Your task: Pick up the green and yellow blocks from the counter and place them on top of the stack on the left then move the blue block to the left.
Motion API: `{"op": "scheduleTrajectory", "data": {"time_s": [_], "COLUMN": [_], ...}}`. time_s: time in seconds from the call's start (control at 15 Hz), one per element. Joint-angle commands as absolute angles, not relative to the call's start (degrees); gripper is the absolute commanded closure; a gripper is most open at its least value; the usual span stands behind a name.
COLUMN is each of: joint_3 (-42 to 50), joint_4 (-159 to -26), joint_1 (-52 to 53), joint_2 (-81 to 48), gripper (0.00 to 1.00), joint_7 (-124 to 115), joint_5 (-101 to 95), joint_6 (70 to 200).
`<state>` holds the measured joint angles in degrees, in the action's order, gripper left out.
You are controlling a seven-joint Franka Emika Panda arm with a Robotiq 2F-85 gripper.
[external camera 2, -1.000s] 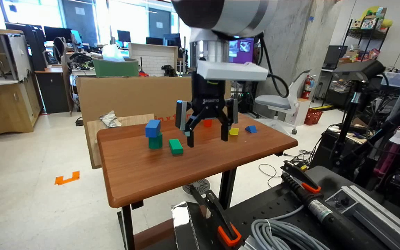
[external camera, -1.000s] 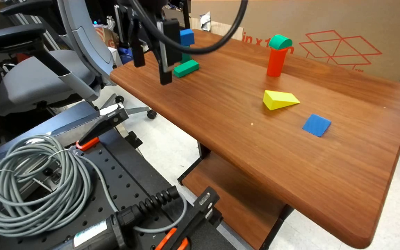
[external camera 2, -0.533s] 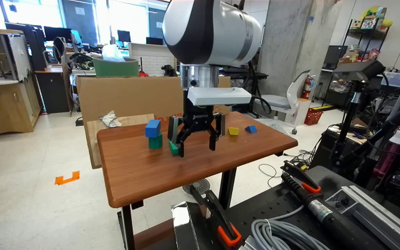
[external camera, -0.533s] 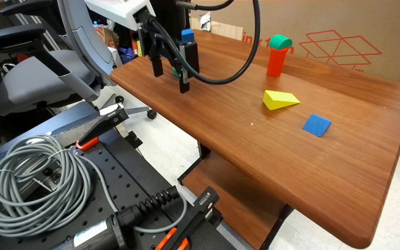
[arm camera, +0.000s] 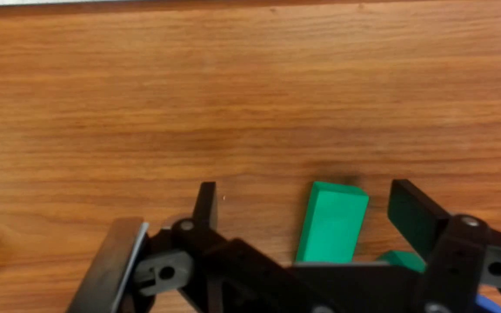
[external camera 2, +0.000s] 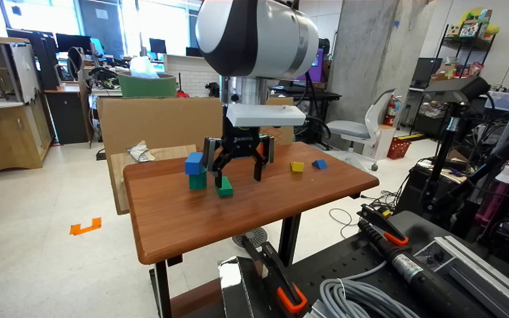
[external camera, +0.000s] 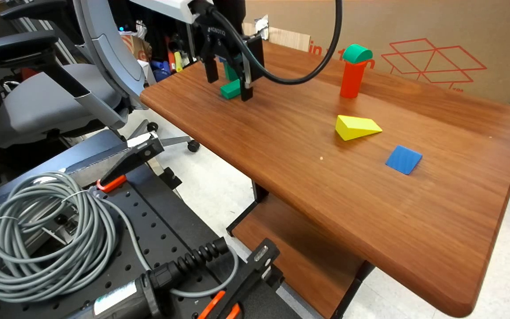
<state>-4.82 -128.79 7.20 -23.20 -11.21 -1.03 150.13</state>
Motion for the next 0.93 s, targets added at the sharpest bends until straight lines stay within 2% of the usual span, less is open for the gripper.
{"op": "scheduleTrajectory", "data": {"time_s": [0.0,0.27,0.33,0.4,0.87], "joint_3": [-2.26,-0.81,-0.61,-0.51,-1.39], "joint_4": [-126.24,-123.8,-123.07,-122.57,-123.91], "joint_1": [9.96,11.64,11.92,12.12,11.03], "joint_2": [-26.58,-29.98,-30.79,-31.38,-29.41], "gripper": [0.0,0.0,0.11,0.28,0.81], "joint_7": [-12.89,-13.62,-13.66,-13.62,-11.87], "joint_5": [-3.96,-5.79,-5.99,-6.05,-4.99], "joint_6": [153.9,154.31,154.05,153.97,154.65]}}
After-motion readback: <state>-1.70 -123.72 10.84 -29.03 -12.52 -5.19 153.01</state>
